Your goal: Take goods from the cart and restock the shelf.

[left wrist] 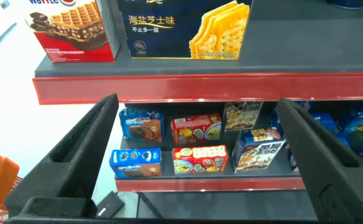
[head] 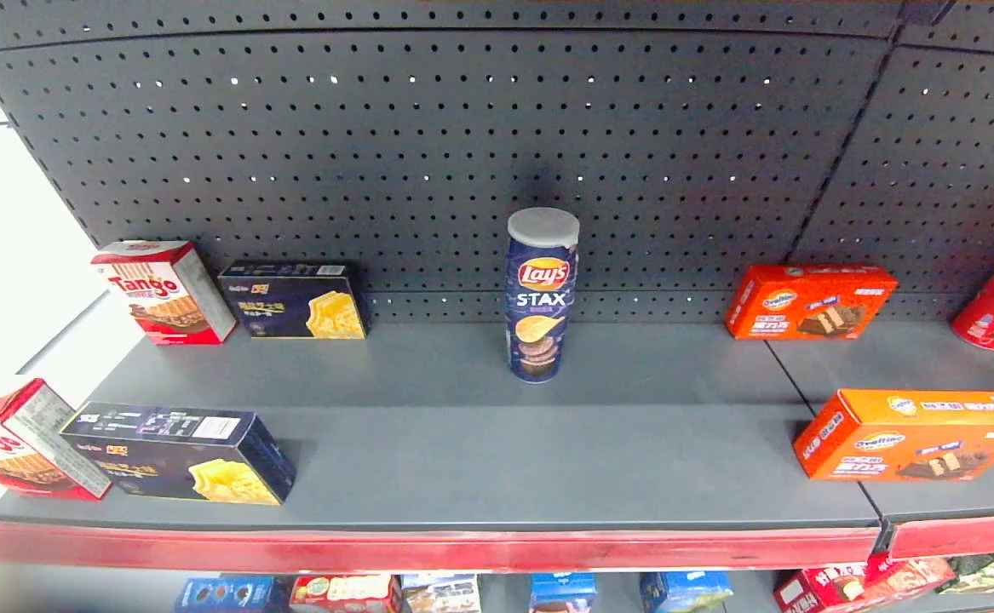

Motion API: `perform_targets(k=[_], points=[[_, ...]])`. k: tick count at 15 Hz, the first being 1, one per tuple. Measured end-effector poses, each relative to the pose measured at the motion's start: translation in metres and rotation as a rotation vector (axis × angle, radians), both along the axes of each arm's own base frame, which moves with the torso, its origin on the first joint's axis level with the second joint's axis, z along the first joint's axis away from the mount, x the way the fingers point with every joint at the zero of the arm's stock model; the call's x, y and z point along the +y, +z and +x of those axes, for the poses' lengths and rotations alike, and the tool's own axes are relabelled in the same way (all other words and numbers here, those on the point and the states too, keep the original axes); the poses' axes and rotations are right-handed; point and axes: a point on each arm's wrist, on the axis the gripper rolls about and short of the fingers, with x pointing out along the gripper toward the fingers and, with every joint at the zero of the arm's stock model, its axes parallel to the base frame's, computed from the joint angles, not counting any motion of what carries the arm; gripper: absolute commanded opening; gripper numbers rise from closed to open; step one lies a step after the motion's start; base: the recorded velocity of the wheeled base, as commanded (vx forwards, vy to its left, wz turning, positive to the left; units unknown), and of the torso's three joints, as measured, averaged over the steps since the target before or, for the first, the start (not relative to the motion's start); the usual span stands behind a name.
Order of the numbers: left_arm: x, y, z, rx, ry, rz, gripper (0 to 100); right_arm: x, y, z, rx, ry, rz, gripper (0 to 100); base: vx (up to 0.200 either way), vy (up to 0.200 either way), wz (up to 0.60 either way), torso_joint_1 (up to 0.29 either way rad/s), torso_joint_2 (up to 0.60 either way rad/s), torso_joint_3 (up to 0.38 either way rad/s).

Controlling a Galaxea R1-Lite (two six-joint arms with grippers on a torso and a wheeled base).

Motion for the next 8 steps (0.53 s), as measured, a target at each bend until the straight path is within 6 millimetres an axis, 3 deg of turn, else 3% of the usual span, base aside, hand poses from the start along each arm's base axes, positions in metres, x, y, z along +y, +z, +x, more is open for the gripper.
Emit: perform_targets(k=[4,8], points=[[0.0000,0.0000,0.0000,0.000,0.000,0.003,100,0.0000,0.0000,0.0000,0.000,0.001,0.000,100,0.000,0.000,0.00,0.000,0.00,0.000],[0.0000,0.0000,0.0000,0.000,-0.001,0.003,100,0.0000,0.0000,0.0000,0.000,-0.001,0.002,100,0.000,0.000,0.60,-0.001,0.00,0.000]])
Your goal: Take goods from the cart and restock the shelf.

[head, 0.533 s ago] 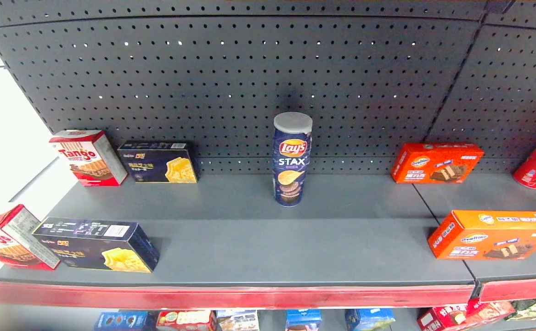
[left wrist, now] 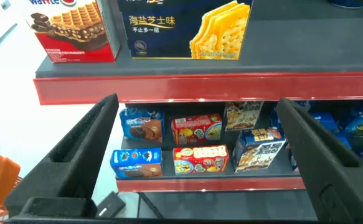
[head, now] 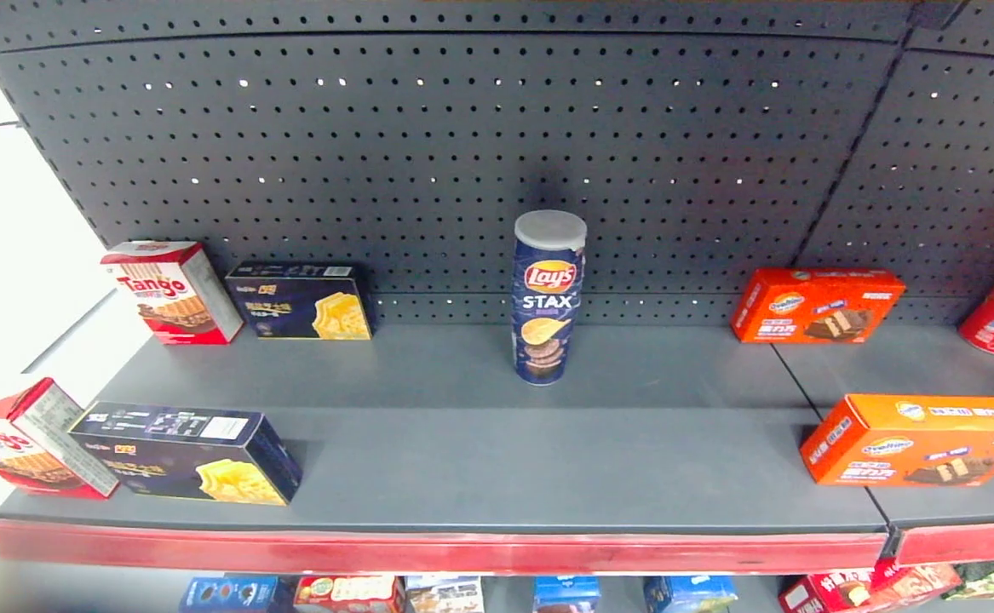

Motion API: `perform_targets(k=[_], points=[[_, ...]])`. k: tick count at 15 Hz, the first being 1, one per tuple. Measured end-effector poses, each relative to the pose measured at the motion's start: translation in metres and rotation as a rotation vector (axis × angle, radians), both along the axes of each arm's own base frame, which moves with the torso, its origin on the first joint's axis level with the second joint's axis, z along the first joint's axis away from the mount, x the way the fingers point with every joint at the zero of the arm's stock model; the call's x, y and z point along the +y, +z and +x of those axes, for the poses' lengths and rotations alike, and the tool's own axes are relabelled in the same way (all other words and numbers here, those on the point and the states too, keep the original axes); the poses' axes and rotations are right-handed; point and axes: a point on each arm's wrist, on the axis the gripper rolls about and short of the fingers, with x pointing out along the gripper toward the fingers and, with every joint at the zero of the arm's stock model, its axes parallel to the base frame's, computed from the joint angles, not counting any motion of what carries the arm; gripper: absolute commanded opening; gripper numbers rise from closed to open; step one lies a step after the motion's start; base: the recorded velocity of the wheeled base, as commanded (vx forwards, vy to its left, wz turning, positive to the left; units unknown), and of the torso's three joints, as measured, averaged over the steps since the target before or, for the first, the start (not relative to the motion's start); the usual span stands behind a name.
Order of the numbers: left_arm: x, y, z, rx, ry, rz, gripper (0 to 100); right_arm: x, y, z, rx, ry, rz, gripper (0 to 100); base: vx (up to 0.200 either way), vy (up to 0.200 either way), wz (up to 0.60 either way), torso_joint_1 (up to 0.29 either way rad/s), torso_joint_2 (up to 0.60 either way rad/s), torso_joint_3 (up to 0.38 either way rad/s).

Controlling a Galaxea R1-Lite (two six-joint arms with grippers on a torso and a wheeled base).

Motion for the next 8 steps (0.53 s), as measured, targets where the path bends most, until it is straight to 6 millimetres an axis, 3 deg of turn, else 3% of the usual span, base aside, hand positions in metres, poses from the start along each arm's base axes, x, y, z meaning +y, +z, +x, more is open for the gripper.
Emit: perform_targets(k=[8], points=[[0.0000,0.0000,0.0000,0.000,0.001,0.000,100,0.0000,0.0000,0.0000,0.000,0.001,-0.001,100,0.000,0.000,0.60,0.007,0.00,0.002]])
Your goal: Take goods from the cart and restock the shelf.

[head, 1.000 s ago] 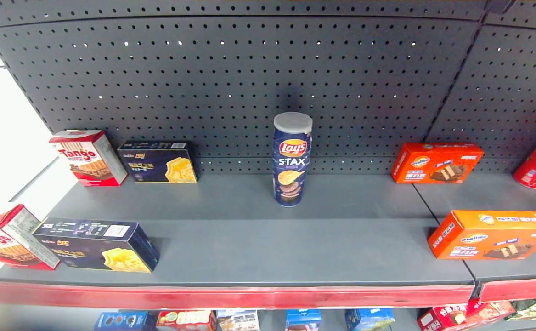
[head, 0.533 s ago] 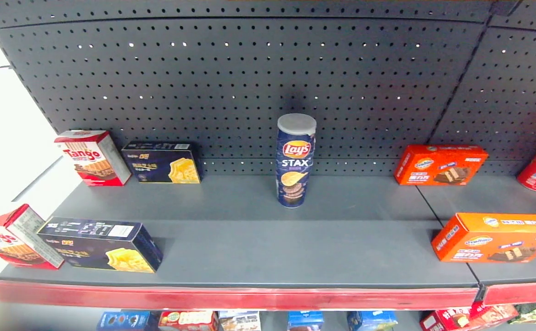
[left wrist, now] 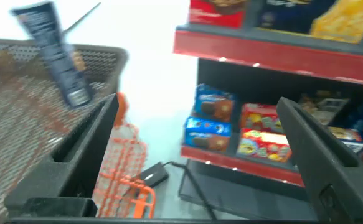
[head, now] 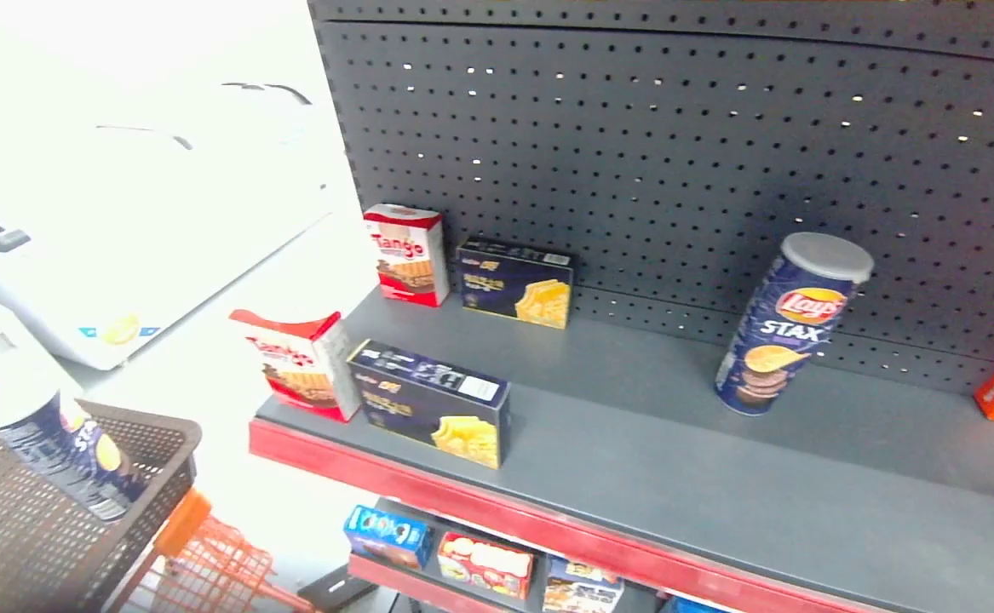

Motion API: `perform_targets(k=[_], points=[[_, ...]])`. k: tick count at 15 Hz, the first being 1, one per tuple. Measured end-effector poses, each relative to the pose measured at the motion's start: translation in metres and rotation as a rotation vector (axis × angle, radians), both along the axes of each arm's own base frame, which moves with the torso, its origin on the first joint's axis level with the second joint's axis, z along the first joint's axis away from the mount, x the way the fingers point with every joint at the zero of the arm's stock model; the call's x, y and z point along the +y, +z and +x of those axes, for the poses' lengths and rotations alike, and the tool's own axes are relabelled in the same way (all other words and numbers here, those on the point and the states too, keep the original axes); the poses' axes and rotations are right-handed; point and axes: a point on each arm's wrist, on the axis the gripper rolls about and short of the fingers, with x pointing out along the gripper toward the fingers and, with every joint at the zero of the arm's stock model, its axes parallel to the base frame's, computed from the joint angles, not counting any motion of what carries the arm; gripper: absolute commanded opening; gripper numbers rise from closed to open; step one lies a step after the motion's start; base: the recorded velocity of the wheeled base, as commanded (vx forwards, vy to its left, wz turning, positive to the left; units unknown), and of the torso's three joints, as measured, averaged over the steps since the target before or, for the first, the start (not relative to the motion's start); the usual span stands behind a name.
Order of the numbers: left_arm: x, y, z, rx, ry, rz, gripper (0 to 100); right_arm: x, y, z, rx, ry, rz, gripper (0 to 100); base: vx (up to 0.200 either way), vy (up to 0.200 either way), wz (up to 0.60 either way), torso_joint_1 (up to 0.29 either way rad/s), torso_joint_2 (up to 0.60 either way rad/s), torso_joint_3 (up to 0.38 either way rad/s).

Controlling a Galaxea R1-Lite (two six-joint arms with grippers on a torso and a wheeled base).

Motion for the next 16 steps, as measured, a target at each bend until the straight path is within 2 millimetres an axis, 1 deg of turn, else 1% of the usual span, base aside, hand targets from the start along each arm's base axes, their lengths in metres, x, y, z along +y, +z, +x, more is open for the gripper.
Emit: perform_targets(k=[2,12,15,16], points=[[0.0000,0.0000,0.0000,0.000,-0.001,0.000,100,0.0000,0.0000,0.0000,0.000,-0.001,0.000,100,0.000,0.000,0.60,0.000,0.00,0.002],[-0.0001,0.0000,0.0000,0.000,-0.004,0.003,100,-0.0001,0.0000,0.0000,0.000,-0.002,-0.001,100,0.000,0.000,0.00,0.000,0.00,0.000],[0.0007,0.0005,-0.0002,0.000,0.034,0.013,100,0.0000,0.0000,0.0000,0.000,-0.002,-0.002,100,0.000,0.000,0.00,0.000,0.00,0.000],[0.0009,0.0041,-0.0012,-0.008,0.044,0.036,100,0.0000,0.0000,0.0000,0.000,-0.003,-0.001,100,0.000,0.000,0.00,0.000,0.00,0.000]])
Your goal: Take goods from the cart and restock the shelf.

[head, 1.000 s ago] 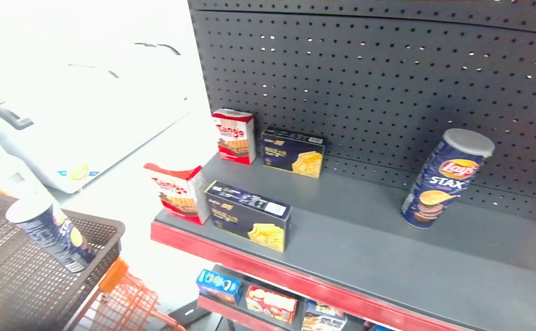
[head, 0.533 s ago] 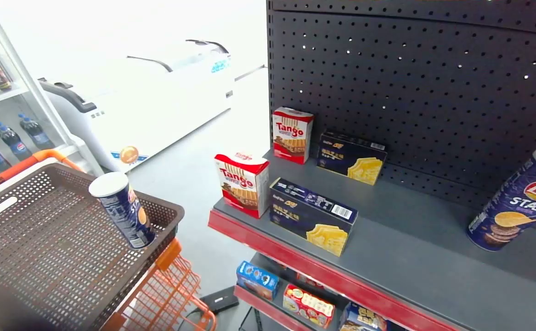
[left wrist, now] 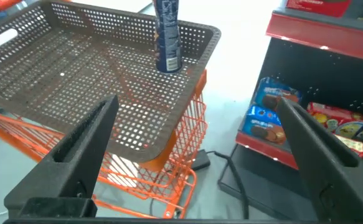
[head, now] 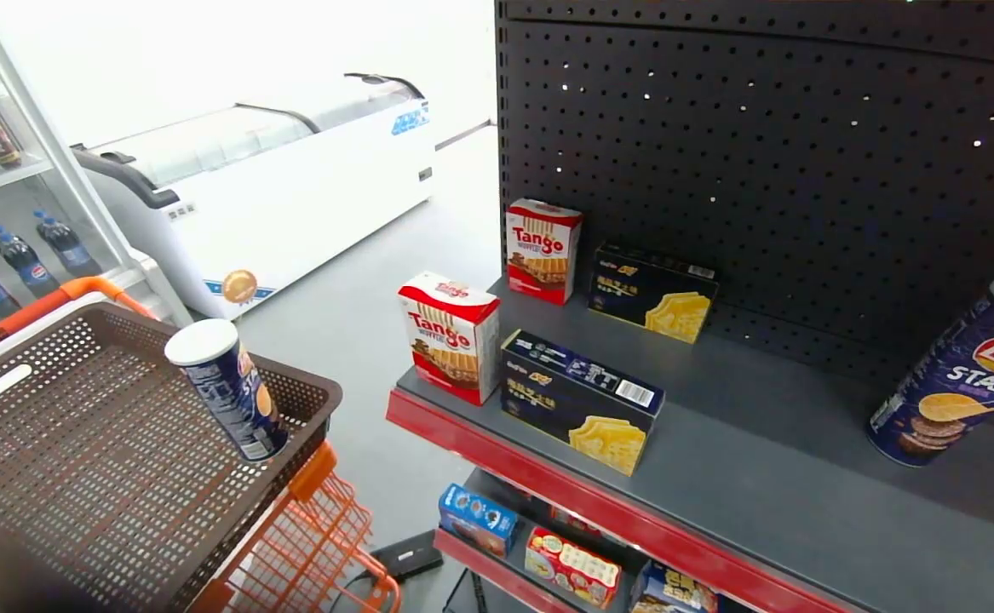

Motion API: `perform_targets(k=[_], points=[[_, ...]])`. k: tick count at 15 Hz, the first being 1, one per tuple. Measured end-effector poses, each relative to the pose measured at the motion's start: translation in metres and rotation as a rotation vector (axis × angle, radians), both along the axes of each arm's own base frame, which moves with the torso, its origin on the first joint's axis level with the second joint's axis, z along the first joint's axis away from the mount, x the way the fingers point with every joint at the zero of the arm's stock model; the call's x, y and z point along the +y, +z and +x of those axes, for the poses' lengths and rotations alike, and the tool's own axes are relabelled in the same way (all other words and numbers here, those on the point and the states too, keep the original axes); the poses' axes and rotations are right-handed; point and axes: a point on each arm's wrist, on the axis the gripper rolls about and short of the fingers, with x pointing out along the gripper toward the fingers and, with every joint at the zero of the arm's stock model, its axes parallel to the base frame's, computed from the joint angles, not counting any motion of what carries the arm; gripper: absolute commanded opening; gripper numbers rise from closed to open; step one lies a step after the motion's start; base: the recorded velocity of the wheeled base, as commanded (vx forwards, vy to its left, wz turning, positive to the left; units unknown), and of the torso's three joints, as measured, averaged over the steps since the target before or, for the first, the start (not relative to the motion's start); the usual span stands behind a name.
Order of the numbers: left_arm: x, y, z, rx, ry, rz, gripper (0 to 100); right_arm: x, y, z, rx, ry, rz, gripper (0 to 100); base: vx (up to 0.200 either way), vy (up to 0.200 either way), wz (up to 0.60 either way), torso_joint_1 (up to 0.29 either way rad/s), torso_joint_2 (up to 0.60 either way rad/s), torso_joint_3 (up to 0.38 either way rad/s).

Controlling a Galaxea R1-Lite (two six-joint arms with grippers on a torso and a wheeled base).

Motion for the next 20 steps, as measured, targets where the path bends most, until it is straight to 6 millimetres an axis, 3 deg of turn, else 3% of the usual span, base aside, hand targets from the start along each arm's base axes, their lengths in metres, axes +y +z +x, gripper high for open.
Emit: perform_targets(k=[2,5,8,11,15,20], points=[[0.001,0.011,-0.001,0.020,0.023,0.023,100,0.000,0.000,0.000,0.000,0.000,0.000,100,0.000,0.000,0.00,0.000,0.00,0.000],[0.002,0.046,0.012,0.116,0.085,0.035,100,0.000,0.000,0.000,0.000,0.000,0.000,100,0.000,0.000,0.00,0.000,0.00,0.000],[0.004,0.087,0.059,0.226,0.170,0.044,100,0.000,0.000,0.000,0.000,0.000,0.000,100,0.000,0.000,0.00,0.000,0.00,0.000],[0.009,0.108,0.127,0.244,0.214,0.038,100,0.000,0.000,0.000,0.000,0.001,0.000,100,0.000,0.000,0.00,0.000,0.00,0.000],[0.016,0.103,0.206,0.185,0.190,0.014,100,0.000,0.000,0.000,0.000,0.000,0.000,100,0.000,0.000,0.00,0.000,0.00,0.000],[0.021,0.059,0.265,0.180,0.175,0.001,100,0.000,0.000,0.000,0.000,0.001,0.000,100,0.000,0.000,0.00,0.000,0.00,0.000]])
